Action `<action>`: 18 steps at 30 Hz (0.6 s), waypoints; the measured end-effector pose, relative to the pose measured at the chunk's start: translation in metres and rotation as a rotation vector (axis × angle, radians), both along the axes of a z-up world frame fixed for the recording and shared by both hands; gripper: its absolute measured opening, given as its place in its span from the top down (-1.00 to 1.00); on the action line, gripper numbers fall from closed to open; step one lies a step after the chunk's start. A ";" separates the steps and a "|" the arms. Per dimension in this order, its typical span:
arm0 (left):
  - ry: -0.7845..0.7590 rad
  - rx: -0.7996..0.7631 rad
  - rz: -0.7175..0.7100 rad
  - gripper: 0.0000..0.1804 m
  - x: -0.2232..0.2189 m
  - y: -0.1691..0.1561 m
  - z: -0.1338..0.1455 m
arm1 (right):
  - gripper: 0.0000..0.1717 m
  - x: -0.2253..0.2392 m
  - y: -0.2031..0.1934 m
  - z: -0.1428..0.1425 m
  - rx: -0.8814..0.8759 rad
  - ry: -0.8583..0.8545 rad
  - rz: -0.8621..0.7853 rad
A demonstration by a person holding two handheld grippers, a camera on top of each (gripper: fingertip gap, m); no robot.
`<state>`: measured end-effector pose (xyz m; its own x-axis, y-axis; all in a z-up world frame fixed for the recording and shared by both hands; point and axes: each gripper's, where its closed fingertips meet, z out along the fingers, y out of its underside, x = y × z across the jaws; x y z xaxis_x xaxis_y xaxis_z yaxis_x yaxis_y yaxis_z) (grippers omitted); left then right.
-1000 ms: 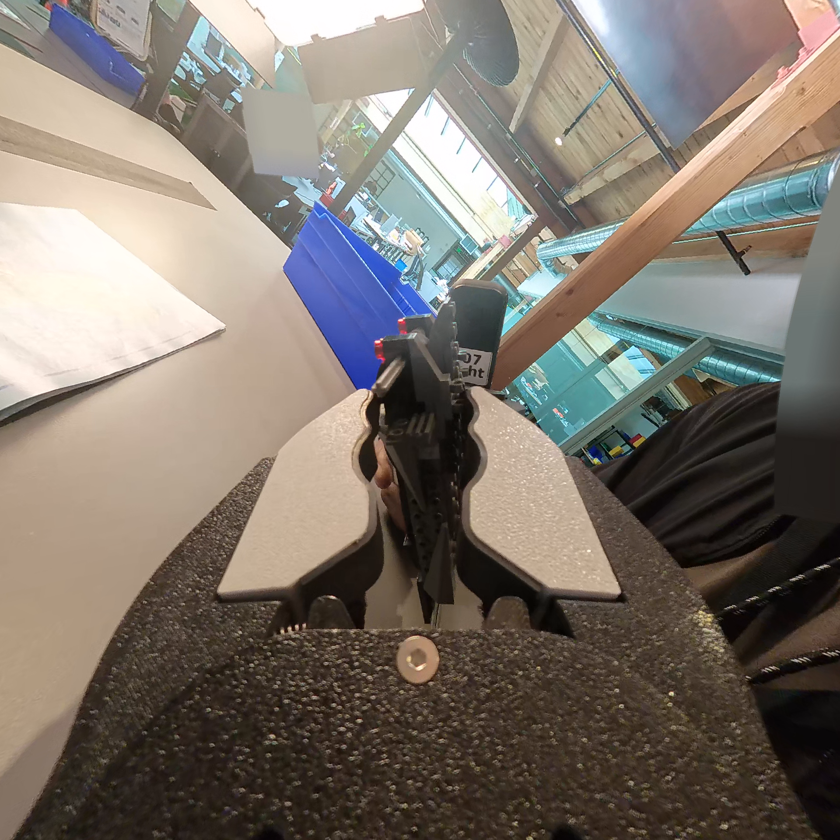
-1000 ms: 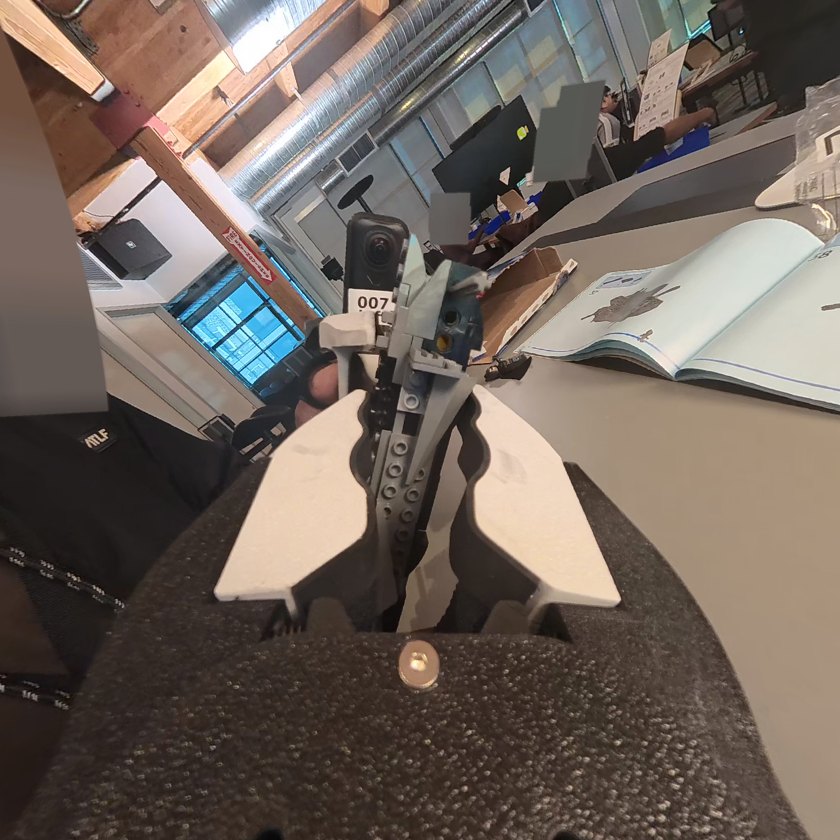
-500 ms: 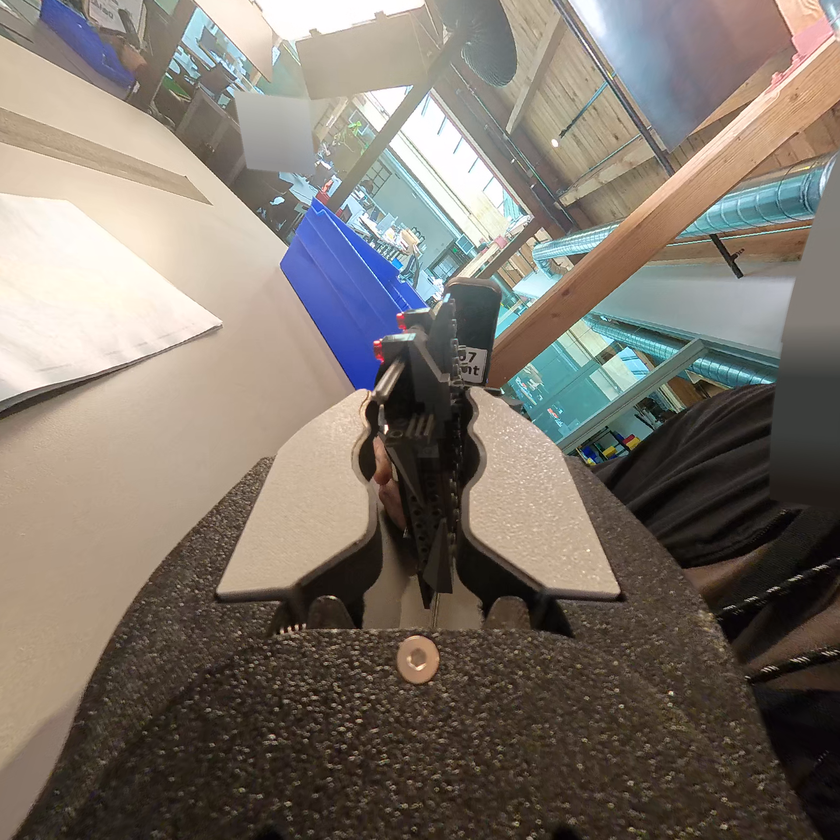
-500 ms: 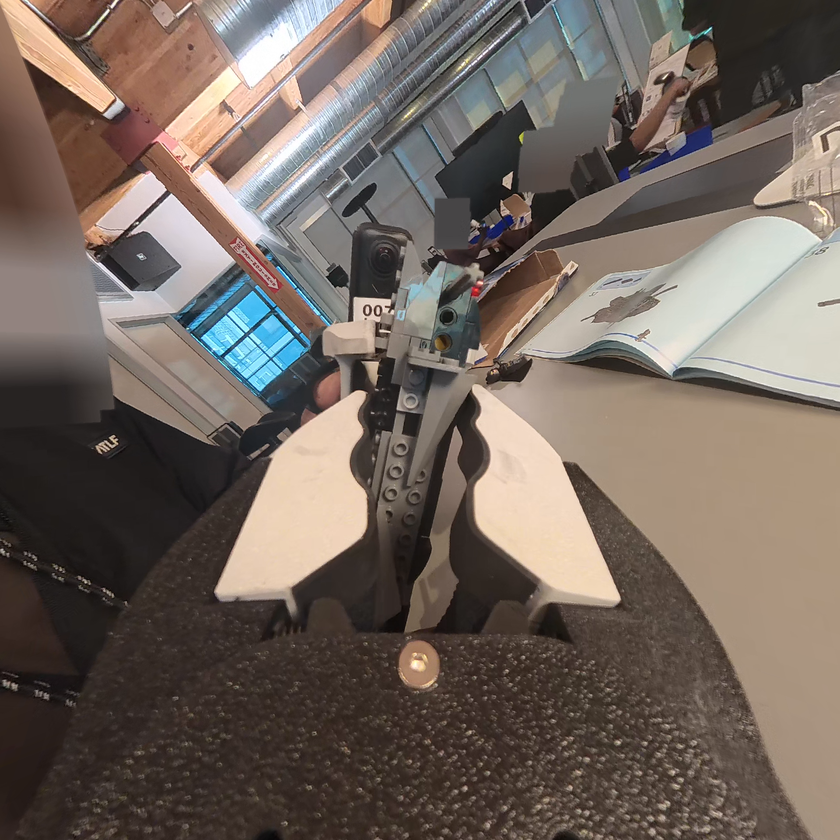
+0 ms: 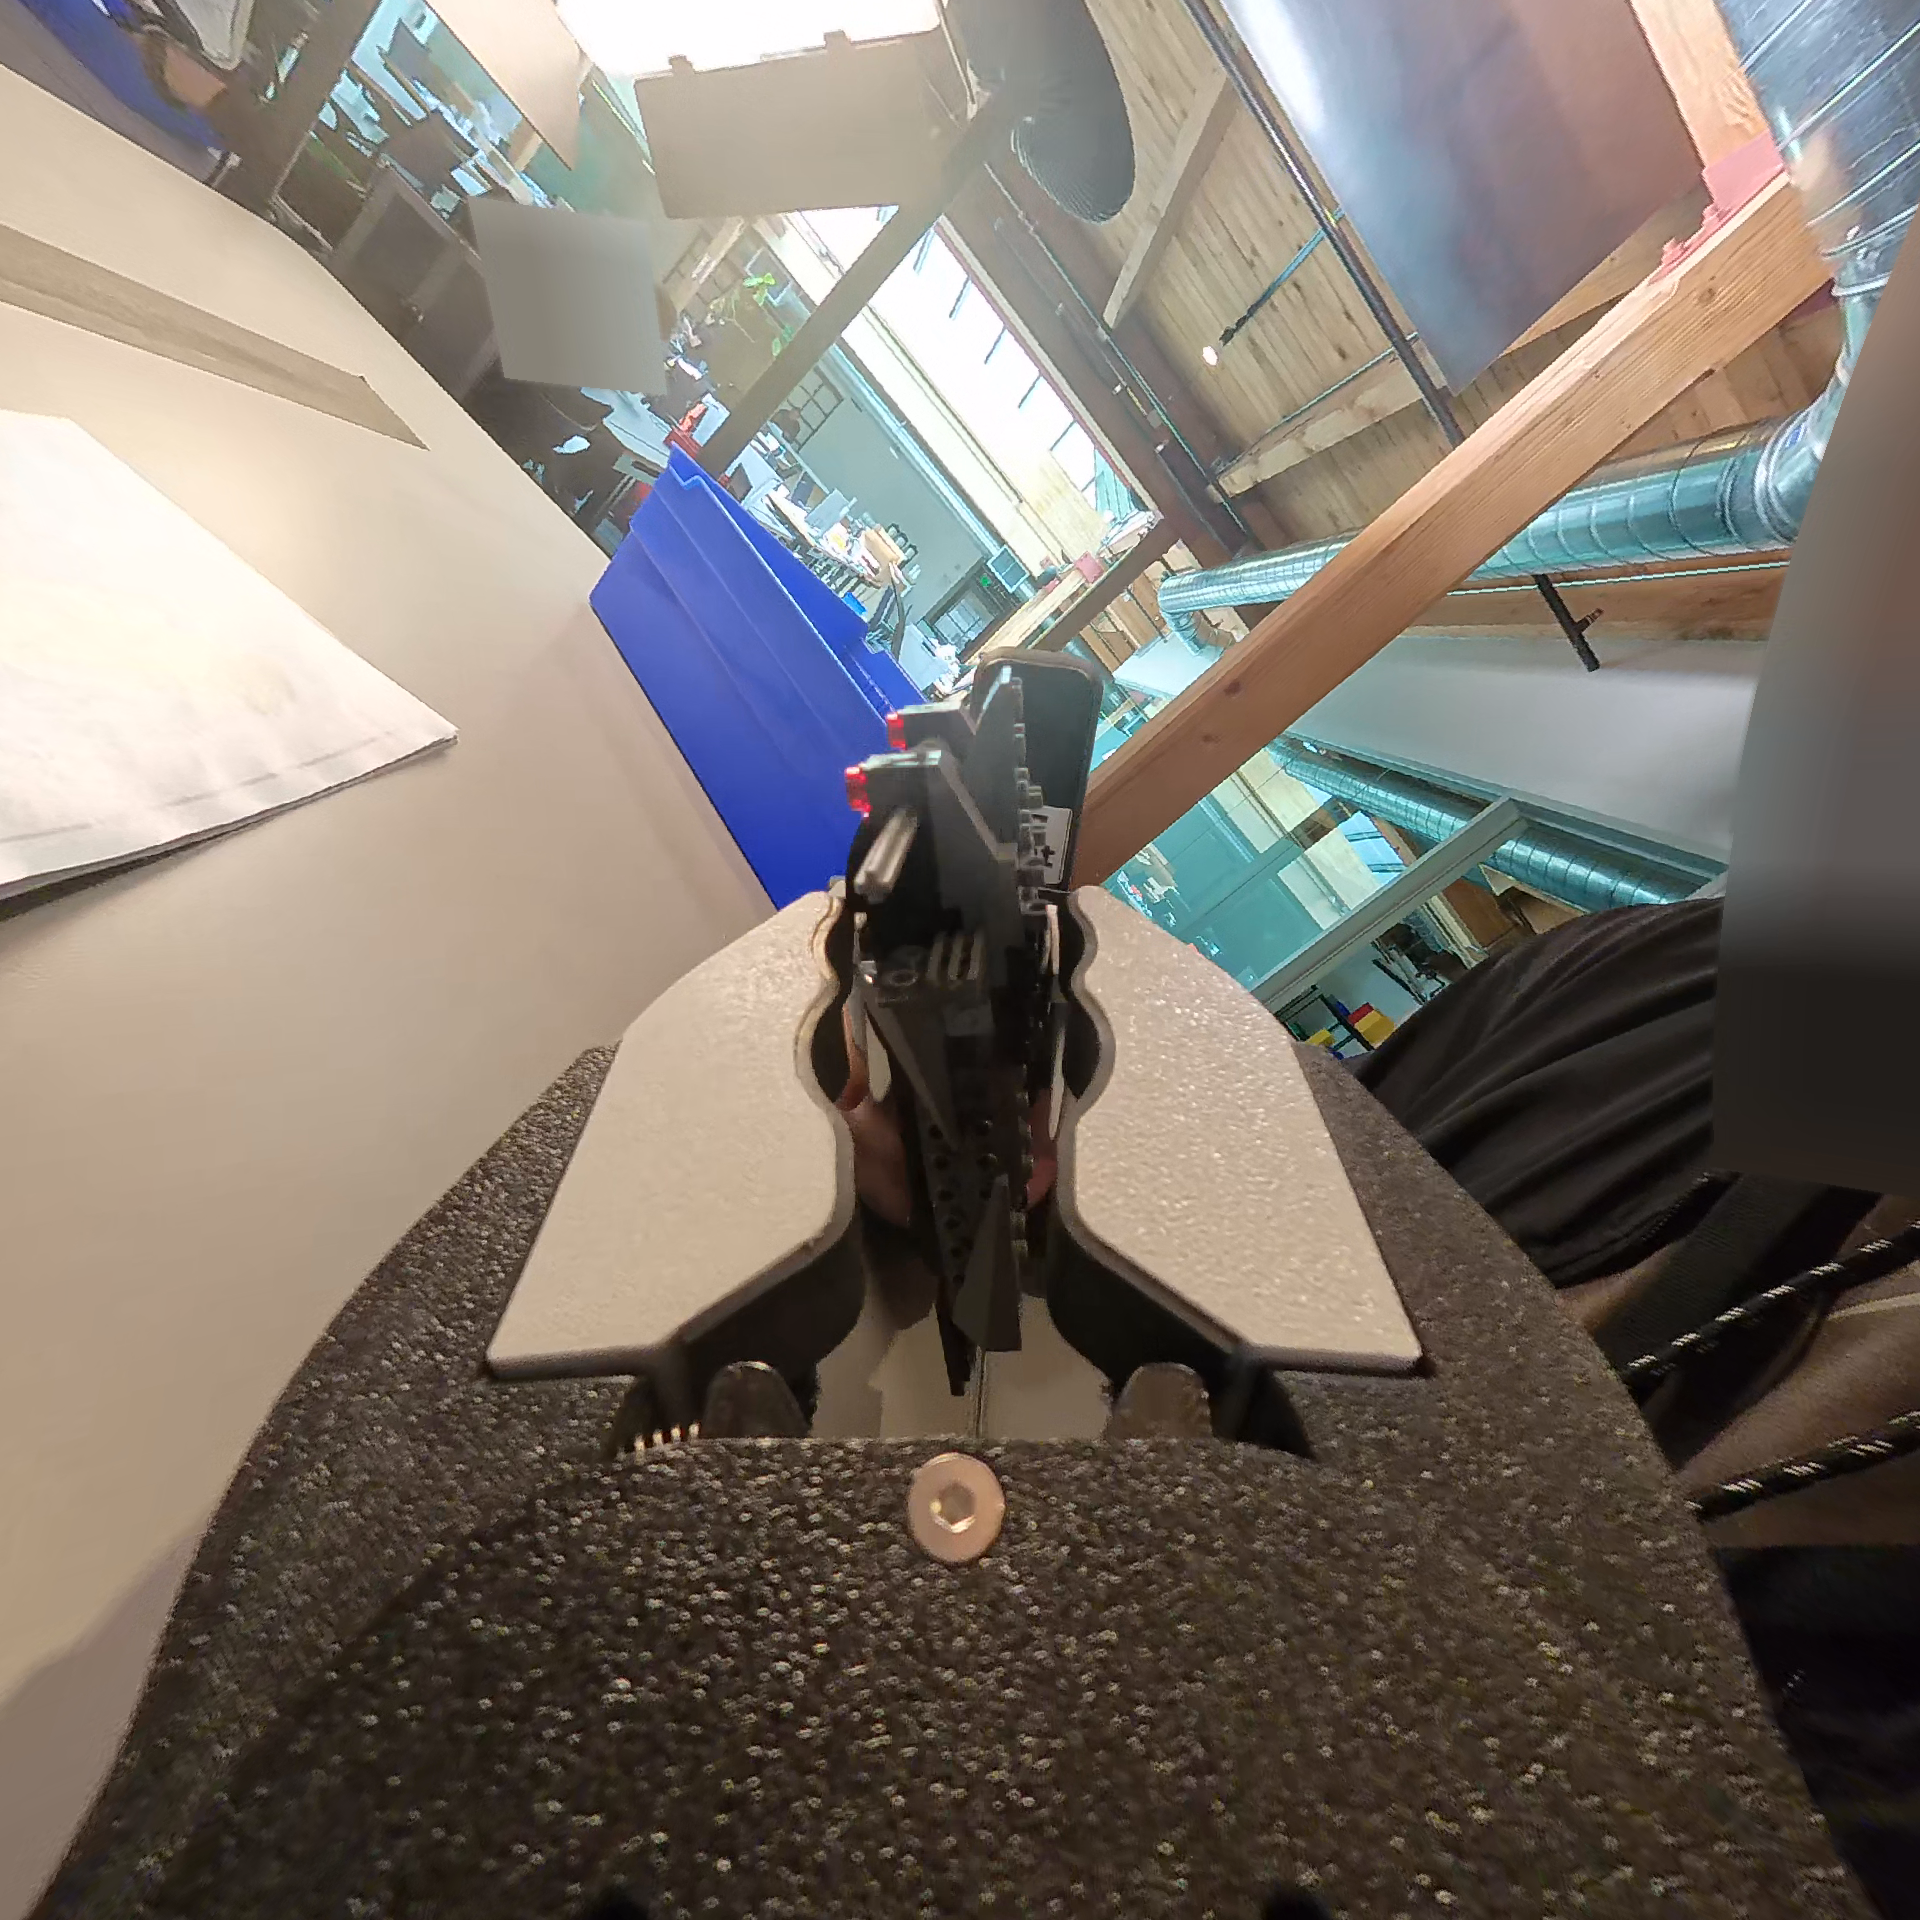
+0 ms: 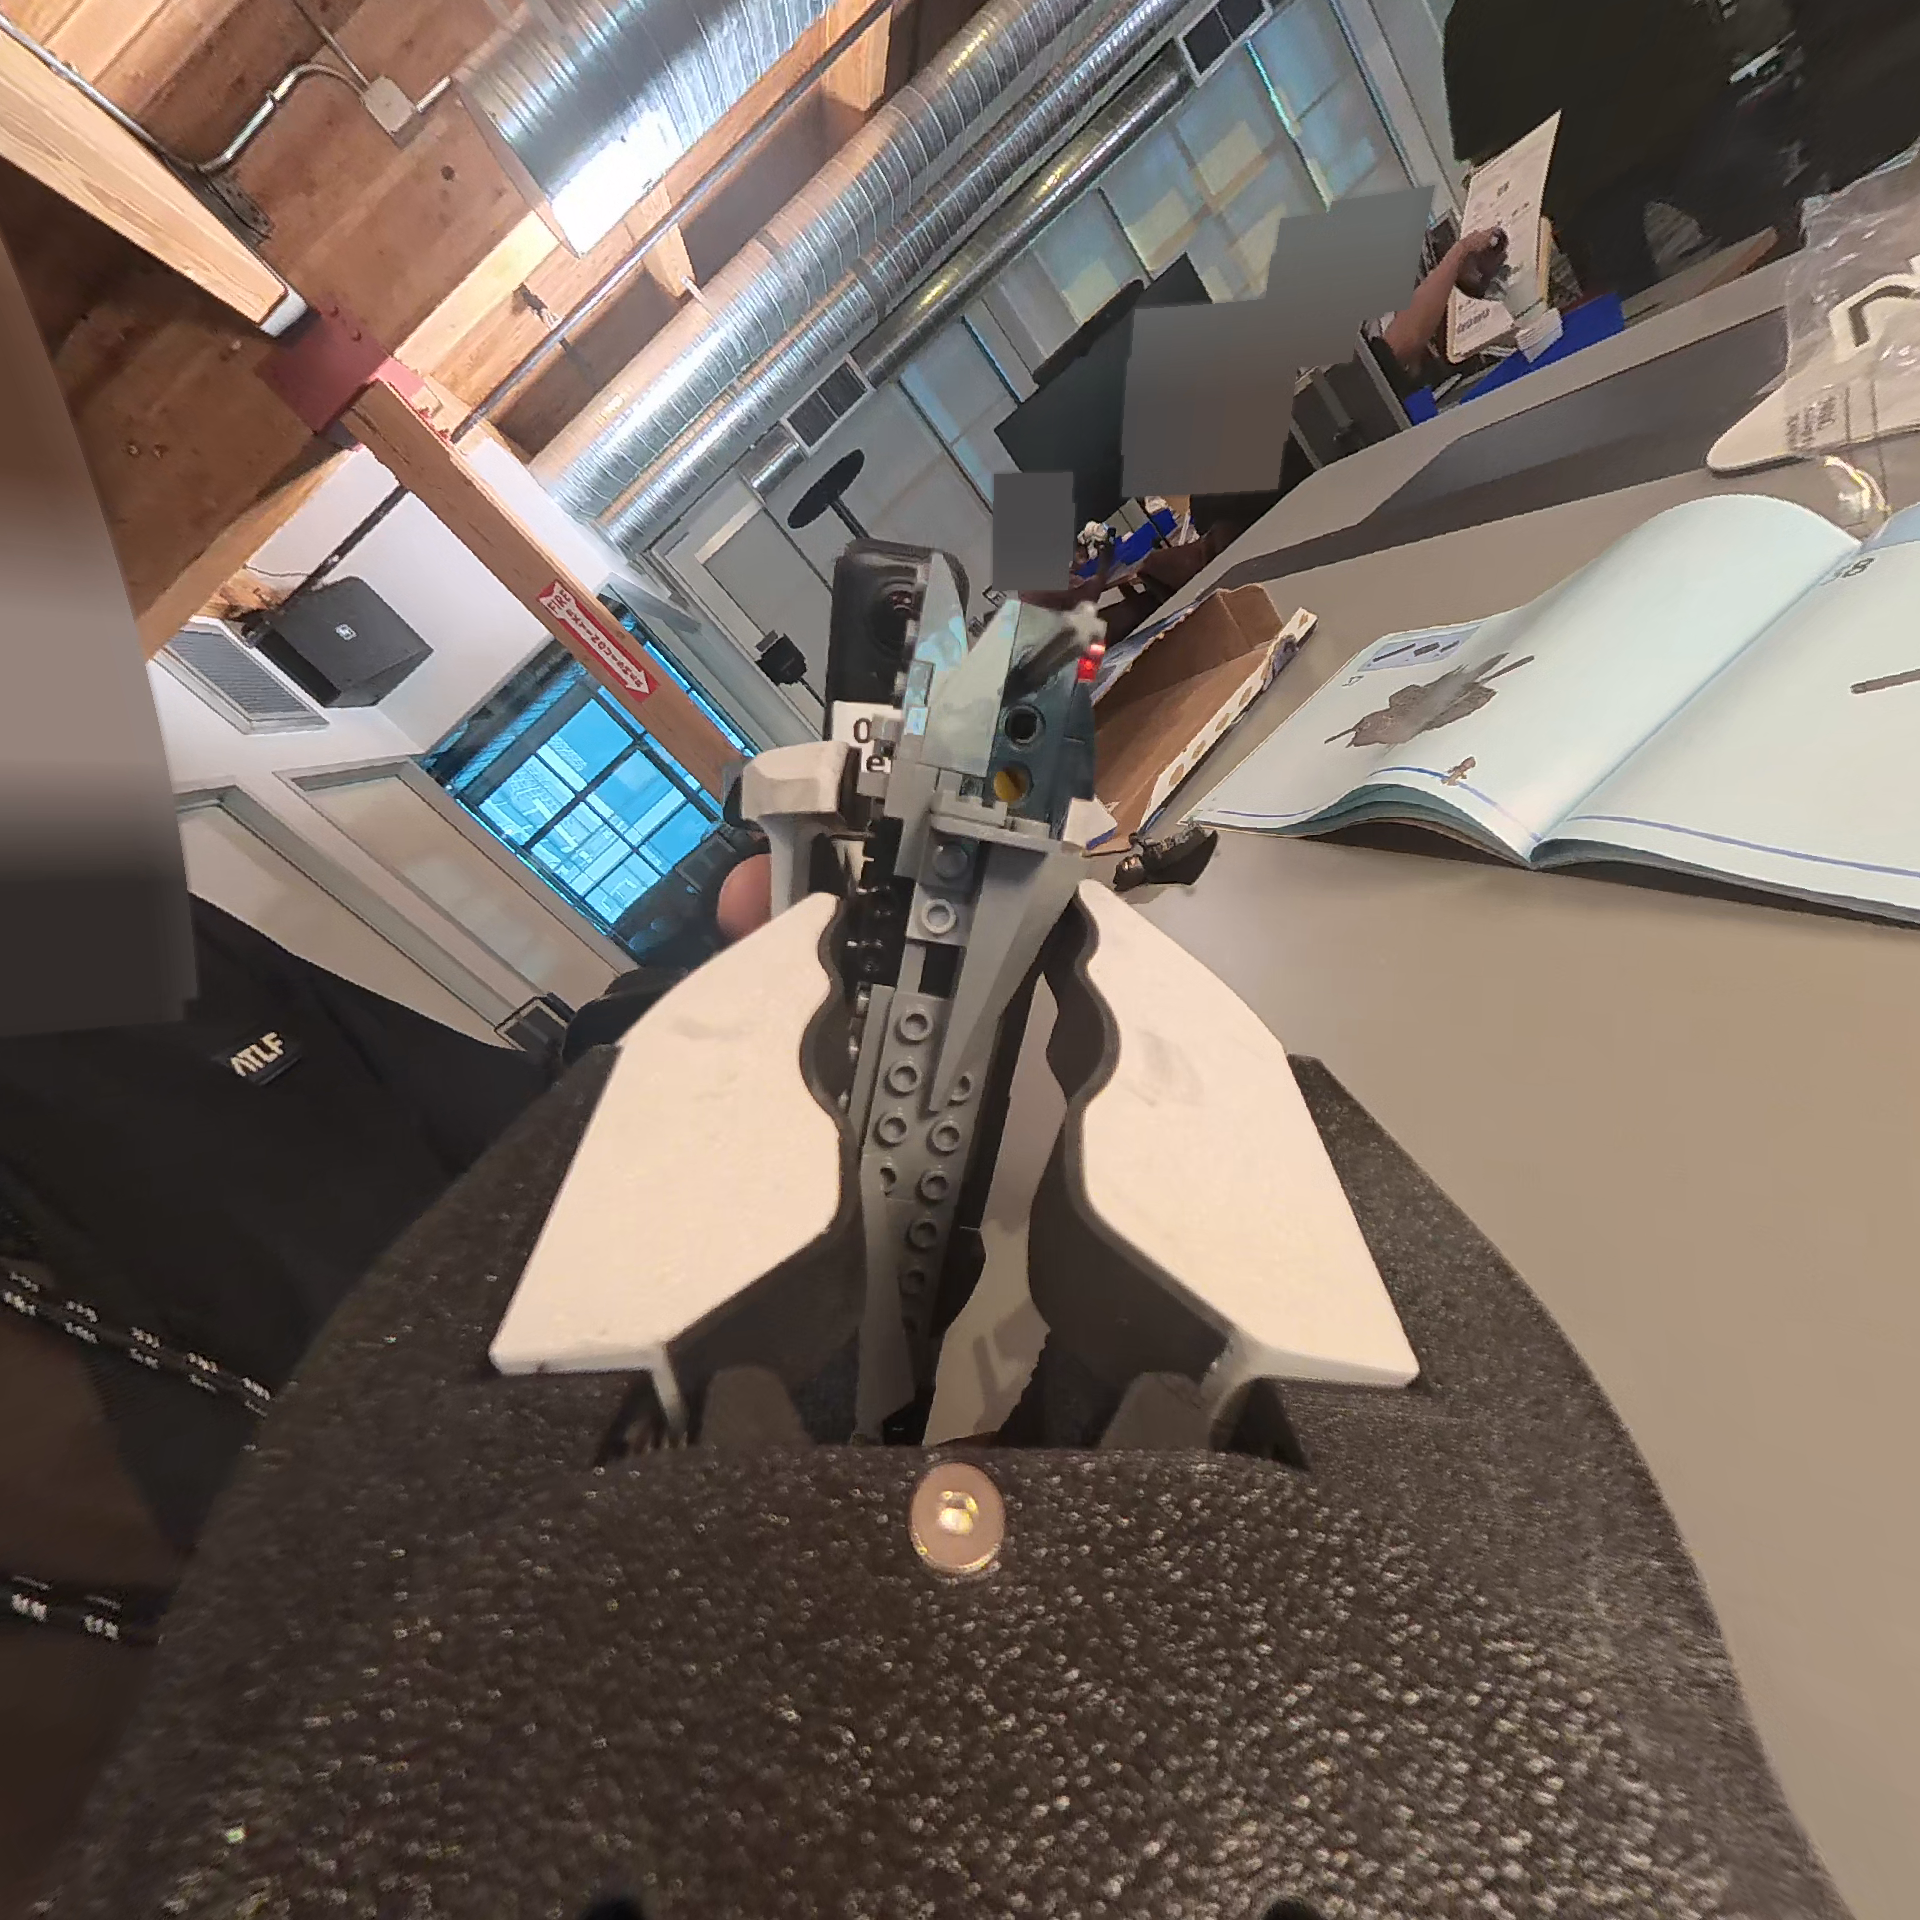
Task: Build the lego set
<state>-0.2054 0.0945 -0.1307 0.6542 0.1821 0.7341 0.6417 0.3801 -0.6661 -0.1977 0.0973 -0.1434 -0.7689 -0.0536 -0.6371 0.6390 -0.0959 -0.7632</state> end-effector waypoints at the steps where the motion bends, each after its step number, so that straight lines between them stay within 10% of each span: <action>1: 0.000 0.001 0.004 0.58 0.000 0.000 0.000 | 0.59 0.001 -0.001 -0.001 0.005 0.007 0.002; 18: -0.045 0.012 0.018 0.60 -0.005 -0.001 -0.009 | 0.59 -0.003 -0.002 -0.010 0.060 -0.035 -0.006</action>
<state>-0.2107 0.0931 -0.1401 0.6175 0.1849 0.7646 0.6636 0.3995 -0.6325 -0.2003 0.0952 -0.1533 -0.7462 -0.0104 -0.6657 0.6651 -0.0546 -0.7447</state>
